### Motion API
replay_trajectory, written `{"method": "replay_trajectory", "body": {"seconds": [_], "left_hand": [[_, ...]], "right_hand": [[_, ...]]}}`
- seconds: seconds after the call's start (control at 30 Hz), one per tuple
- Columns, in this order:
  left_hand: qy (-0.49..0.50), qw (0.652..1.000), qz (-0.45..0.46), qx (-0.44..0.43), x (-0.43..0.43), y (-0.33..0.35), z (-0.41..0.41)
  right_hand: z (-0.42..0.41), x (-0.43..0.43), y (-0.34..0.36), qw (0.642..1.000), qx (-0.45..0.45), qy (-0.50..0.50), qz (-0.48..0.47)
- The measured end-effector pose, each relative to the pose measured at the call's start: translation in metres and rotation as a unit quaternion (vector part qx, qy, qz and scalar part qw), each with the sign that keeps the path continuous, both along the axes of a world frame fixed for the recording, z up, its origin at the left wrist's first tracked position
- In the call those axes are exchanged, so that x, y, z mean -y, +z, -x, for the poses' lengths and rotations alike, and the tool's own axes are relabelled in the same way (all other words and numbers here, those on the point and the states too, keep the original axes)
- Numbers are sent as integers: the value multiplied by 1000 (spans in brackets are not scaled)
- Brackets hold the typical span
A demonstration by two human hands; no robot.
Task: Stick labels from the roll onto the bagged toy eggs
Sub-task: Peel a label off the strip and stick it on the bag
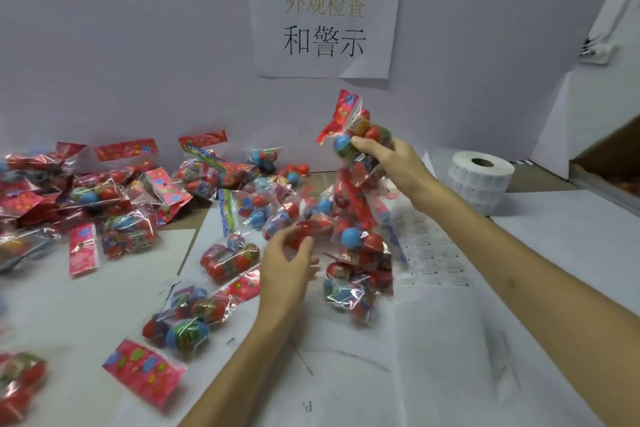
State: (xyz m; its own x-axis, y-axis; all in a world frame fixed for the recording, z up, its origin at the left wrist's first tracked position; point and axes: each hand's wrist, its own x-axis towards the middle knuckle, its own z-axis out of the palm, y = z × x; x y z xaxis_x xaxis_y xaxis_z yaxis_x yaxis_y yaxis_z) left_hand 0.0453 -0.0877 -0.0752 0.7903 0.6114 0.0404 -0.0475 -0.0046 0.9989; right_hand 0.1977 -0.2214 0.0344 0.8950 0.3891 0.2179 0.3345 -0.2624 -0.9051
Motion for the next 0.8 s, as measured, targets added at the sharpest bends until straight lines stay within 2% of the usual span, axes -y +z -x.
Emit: {"method": "replay_trajectory", "body": {"seconds": [0.17, 0.33, 0.43, 0.53, 0.67, 0.8], "left_hand": [[-2, 1000, 0, 6, 0, 4, 2], [11, 986, -120, 119, 13, 15, 7], [-51, 986, -53, 148, 17, 25, 9], [-117, 984, 28, 133, 18, 28, 7], [-99, 987, 35, 120, 14, 28, 7], [-108, 985, 78, 107, 10, 31, 8]], "right_hand": [[13, 24, 2, 999, 26, 9, -20], [47, 39, -14, 996, 56, 38, -63], [69, 41, -26, 992, 31, 85, -90], [83, 37, -44, 993, 36, 88, -63], [91, 33, -59, 989, 15, 124, -84], [89, 36, -63, 989, 18, 109, -100]]}}
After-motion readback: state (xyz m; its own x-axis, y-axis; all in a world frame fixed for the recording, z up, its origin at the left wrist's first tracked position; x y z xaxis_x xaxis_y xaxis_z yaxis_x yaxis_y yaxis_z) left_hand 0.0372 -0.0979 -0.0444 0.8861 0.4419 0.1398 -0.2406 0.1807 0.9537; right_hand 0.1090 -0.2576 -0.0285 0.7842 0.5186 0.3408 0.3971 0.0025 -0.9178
